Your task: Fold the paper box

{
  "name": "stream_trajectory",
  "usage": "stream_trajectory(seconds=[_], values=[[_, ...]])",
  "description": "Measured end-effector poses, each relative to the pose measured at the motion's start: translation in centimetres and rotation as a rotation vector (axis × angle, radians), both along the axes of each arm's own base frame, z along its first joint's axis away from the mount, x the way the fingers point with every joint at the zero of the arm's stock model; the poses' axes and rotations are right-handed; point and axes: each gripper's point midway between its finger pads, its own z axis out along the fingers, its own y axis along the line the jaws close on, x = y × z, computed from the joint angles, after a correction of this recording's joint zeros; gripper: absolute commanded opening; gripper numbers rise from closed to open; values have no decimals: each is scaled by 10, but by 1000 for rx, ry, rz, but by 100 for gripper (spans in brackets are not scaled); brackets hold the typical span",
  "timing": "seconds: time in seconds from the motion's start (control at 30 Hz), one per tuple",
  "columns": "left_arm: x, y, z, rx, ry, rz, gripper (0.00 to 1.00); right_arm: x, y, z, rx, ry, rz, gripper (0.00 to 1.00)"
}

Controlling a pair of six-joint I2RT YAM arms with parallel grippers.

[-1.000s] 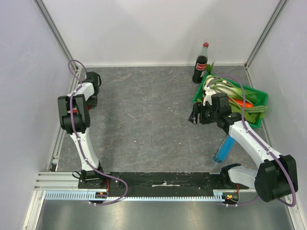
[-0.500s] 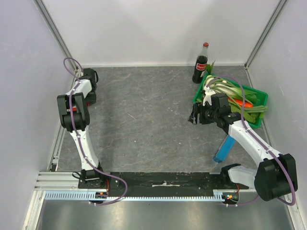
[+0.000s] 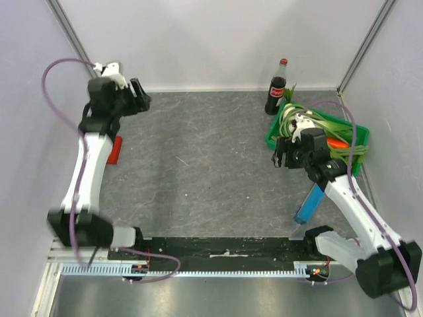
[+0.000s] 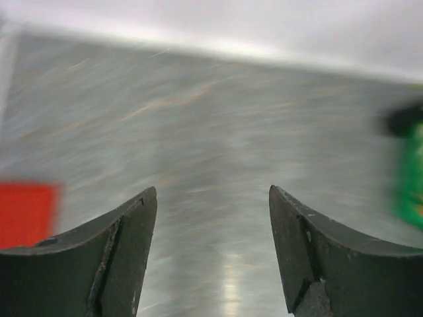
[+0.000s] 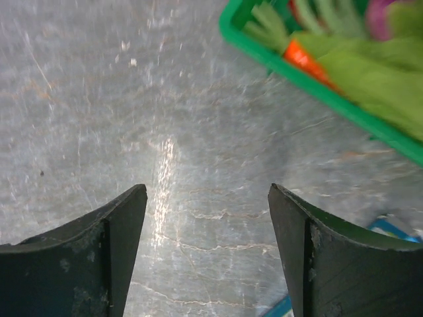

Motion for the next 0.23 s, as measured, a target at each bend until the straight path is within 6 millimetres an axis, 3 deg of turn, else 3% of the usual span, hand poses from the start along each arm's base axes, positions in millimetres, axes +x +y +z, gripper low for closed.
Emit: stream_trajectory(seconds=[0.03,0.1,0.17,0.23], values=[[-14,-35,38,-78,-142,-104,76,1,-6,15,-11,-46,-22,91],[-53,-85,87,-215,-336,-287,76,-2,-14,45,-13,-135,-52,98],[-99,-116,123,-321,-481,-436,76,-8,-23,88,-7,-254,-81,98],[-127,-130,143,-380,-566,-532,77,-17,-31,129,7,-365,-104,98]])
